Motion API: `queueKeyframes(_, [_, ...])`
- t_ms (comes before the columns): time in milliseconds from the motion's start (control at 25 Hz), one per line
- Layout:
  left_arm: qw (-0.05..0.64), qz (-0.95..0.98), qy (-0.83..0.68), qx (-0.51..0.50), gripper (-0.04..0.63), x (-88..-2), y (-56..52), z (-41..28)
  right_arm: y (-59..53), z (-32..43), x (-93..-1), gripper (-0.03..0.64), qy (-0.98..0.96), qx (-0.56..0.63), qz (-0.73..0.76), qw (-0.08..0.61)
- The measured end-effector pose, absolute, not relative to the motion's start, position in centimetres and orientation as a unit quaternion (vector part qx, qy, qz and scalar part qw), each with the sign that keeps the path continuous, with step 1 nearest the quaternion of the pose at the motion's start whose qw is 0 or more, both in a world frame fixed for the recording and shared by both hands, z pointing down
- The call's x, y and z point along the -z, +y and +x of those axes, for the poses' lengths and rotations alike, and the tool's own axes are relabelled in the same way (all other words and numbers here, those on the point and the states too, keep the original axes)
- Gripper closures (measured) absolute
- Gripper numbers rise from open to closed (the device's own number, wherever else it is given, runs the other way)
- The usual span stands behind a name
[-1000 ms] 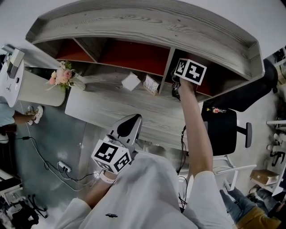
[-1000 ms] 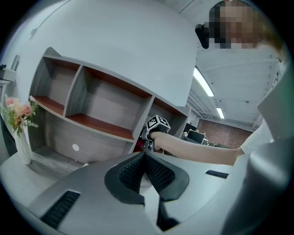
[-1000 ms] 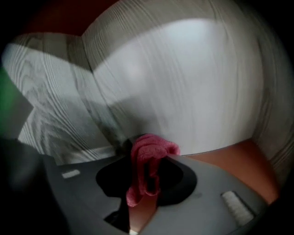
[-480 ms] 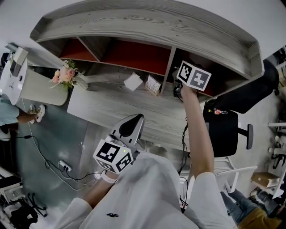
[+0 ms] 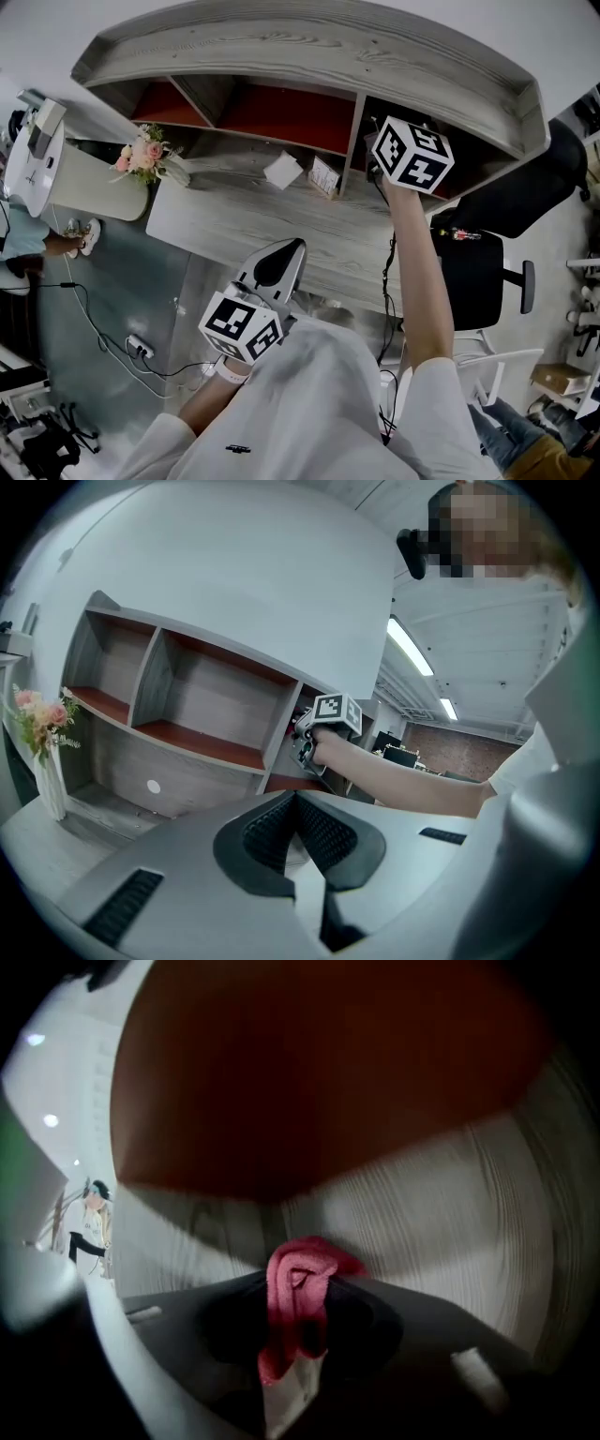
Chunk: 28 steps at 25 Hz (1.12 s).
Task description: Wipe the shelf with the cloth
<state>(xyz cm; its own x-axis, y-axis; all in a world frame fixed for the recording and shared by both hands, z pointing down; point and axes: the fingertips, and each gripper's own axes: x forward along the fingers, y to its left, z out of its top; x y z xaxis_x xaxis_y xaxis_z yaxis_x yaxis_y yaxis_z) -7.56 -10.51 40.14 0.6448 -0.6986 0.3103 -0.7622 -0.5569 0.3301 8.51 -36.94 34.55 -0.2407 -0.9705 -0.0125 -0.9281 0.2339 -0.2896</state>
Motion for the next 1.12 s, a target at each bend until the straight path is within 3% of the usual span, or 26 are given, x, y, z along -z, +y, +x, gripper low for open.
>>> queueKeyframes(240, [0.221, 0.879, -0.415, -0.071, 0.589, -40.0, -10.0, -7.3, -36.6, 9.1, -30.6, 0.491, 0.774, 0.032, -0.623, 0.11])
queueKeyframes(560, [0.225, 0.88, -0.41, -0.076, 0.589, -40.4, -9.2, -6.9, -34.3, 16.2, -30.6, 0.491, 0.698, 0.008, -0.704, 0.131])
queueKeyframes(800, [0.227, 0.888, -0.391, -0.08, 0.589, -40.6, -8.7, -5.5, -32.2, 23.0, -33.0, 0.491, 0.595, 0.048, -0.786, 0.158])
queueKeyframes(1120, [0.224, 0.888, -0.393, -0.079, 0.589, -40.3, -8.7, -5.7, -32.1, 25.1, -40.6, 0.491, 0.533, 0.176, -0.82, 0.109])
